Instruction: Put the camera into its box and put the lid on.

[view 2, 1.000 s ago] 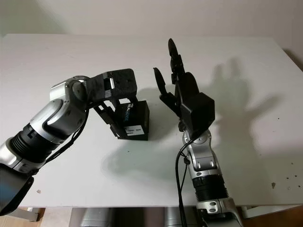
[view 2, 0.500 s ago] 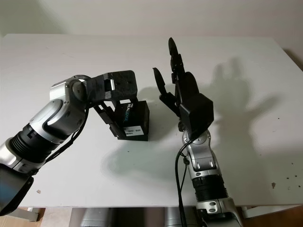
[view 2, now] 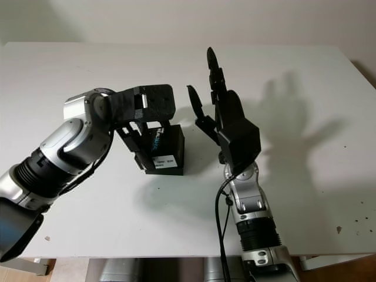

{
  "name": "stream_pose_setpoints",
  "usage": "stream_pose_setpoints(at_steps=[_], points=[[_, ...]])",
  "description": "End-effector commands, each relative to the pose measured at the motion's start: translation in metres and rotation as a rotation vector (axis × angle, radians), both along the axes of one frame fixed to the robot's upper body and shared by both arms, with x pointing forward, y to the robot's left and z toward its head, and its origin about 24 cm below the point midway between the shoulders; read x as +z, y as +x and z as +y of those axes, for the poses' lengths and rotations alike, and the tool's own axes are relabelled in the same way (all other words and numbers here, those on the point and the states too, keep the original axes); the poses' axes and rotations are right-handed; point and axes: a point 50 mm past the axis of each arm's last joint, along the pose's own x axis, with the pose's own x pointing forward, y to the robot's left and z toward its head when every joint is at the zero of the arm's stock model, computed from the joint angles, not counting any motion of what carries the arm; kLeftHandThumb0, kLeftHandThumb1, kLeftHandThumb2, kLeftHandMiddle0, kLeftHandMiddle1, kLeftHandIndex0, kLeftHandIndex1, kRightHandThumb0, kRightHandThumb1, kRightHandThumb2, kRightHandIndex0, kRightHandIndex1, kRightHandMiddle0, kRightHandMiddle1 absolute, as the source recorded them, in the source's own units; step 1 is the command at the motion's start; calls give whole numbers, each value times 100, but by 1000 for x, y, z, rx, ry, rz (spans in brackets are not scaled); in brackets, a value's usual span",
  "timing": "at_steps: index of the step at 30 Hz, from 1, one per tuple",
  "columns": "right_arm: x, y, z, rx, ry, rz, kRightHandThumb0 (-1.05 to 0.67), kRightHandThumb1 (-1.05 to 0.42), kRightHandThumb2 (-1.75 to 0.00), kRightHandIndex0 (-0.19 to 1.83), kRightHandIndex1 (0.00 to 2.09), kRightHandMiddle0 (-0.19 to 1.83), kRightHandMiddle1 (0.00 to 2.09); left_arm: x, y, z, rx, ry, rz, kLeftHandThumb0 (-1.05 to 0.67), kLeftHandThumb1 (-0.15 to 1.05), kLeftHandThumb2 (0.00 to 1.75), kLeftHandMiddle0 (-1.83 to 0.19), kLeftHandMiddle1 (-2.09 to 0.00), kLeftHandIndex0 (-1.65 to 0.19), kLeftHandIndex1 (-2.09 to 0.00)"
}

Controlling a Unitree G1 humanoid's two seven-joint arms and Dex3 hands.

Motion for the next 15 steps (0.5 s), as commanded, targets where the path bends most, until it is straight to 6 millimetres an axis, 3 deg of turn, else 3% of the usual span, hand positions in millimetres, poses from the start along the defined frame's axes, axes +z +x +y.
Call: stream_pose_setpoints(at_steps=[1,4,6,10,15], points=[[-1,-1,0,-1,6,5,-71,-105,-53,-6,6,1,6,4,0,-6,-20,13,-10,-27,88,5,-14,-167,-32,-151],[-2,-1,1,-2,3,9,-71,-105,-53,-6,6,1,6,4,0,-7,-29,11,-15,-25,88,5,-18,-169,-31,-149],[-2,-1,1,-1,3,8,-71,-105,-53,-6,6,1,6,4,-1,-7,-33,2,-18,-25,88,5,-11,-159,-31,-149],[-2,-2,1,0,12,7,-71,-105,-53,-6,6,1,6,3,-1,-7,-29,-20,-19,-23,90,6,-24,-171,-28,-151],[-2,-2,1,3,23,12,-71,-105,-53,-6,5,1,6,0,-3,-7,-54,-40,-23,-22,90,6,-15,-173,-30,-150]])
